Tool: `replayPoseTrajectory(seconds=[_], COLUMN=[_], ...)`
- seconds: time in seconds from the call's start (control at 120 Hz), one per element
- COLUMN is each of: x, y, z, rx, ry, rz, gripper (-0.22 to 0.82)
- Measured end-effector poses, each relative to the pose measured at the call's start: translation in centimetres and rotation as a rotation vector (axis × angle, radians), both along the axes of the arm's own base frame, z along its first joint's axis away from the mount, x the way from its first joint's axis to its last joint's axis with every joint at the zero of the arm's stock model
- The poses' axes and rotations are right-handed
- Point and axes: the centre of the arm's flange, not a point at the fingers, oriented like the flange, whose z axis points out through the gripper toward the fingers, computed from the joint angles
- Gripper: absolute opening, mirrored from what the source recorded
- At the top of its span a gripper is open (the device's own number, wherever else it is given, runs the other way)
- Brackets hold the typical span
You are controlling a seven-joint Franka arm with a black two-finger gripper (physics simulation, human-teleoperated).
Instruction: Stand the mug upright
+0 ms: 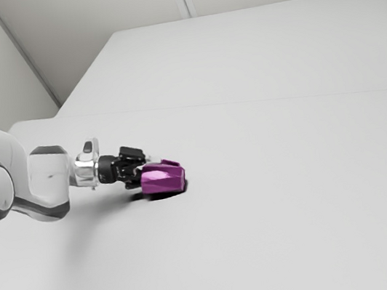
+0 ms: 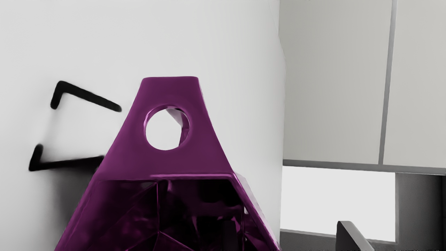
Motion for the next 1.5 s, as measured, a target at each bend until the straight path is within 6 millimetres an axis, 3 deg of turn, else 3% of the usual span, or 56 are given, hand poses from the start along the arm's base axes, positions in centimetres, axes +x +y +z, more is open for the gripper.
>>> replayPoseTrajectory(seconds=[0.158, 0.325, 0.367, 0.433, 0.542, 0.6, 0.658, 0.708, 0.783, 0.958, 1.133, 1.267, 1.5], x=[-0.1, -0.1, 0.1, 0.6, 2.4, 3.0, 4.2, 4.9, 5.7, 5.9, 4.5, 4.5, 4.9], y=[-0.1, -0.1, 0.0, 0.0, 0.4, 0.2, -1.8, -4.4, -7.3, -10.7, -12.1, -12.3, -12.3], z=[-0.1, -0.1, 0.7, 3.3, 12.6, 16.4, 19.6, 20.6, 20.2, 17.7, 12.7, 10.8, 10.6], rx=[-0.002, 0.003, 0.008, 0.026, 0.234, 0.395, 0.580, 0.730, 0.921, 1.185, 1.259, 1.279, 1.281], ry=[-0.032, -0.059, -0.079, -0.132, -0.286, -0.326, -0.350, -0.343, -0.309, -0.220, -0.124, -0.084, -0.040], rz=[0.000, -0.004, -0.008, -0.017, -0.166, -0.286, -0.439, -0.569, -0.707, -0.794, -0.748, -0.661, -0.533], gripper=[-0.03, -0.12, -0.13, -0.15, -0.16, -0.17, -0.17, -0.17, -0.18, -0.18, -0.18, -0.18, 0.28])
